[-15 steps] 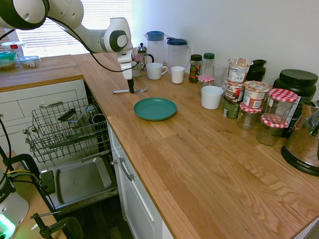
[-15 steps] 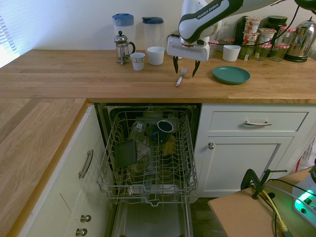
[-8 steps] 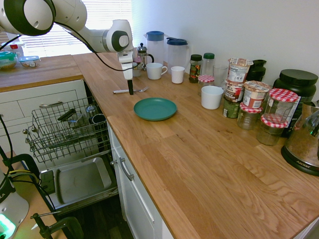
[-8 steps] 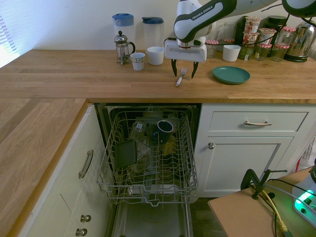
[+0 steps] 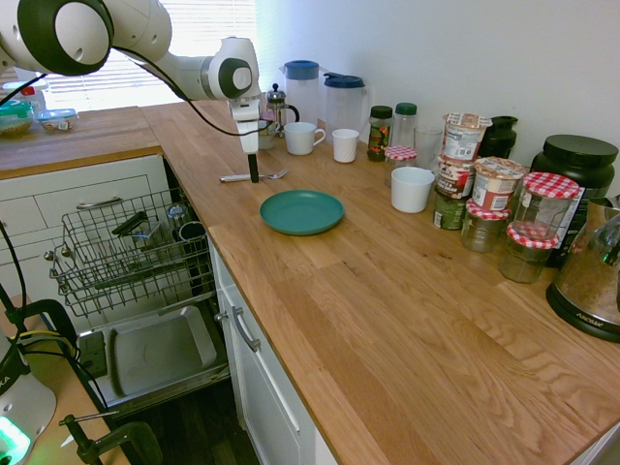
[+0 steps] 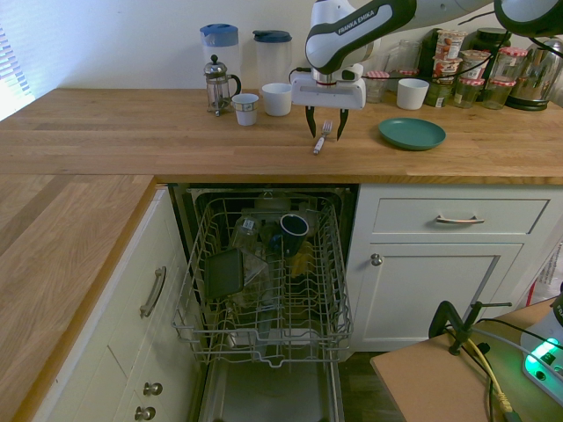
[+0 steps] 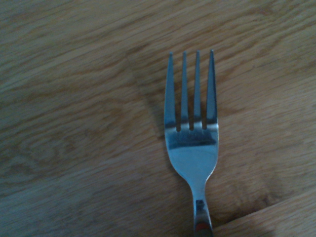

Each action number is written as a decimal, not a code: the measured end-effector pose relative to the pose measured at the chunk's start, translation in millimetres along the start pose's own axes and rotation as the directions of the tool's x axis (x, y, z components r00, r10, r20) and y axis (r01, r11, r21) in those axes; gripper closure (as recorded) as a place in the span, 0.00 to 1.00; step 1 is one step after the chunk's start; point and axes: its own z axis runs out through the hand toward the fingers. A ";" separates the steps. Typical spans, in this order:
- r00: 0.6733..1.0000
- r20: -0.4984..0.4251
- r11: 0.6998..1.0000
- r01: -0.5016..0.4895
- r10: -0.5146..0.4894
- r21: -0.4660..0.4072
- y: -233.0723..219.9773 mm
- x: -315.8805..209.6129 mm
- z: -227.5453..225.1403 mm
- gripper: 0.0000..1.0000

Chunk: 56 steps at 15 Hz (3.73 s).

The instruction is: Put the fork in the dishwasher

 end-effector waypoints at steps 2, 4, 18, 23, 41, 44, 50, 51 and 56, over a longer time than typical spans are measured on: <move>1.000 0.005 1.000 0.001 -0.001 -0.005 -0.5 -0.8 3.2 1.00; 1.000 0.008 1.000 0.001 0.000 -0.003 -2.2 -1.4 3.6 1.00; 0.999 0.027 1.000 0.027 -0.027 0.002 -0.7 -2.2 -2.9 1.00; 0.994 0.044 0.994 0.101 -0.103 0.046 53.3 -6.9 -61.1 1.00; 0.909 0.137 0.916 0.376 -0.394 0.141 209.6 -149.6 -56.0 1.00; 0.908 0.119 0.914 0.388 -0.401 0.119 254.4 -185.2 -31.7 1.00; 0.914 0.108 0.920 0.381 -0.390 0.097 320.3 -219.1 32.1 1.00; 0.913 0.113 0.919 0.383 -0.391 0.088 323.5 -217.8 49.8 1.00; 0.911 0.131 0.920 0.388 -0.392 0.055 313.9 -215.1 122.0 1.00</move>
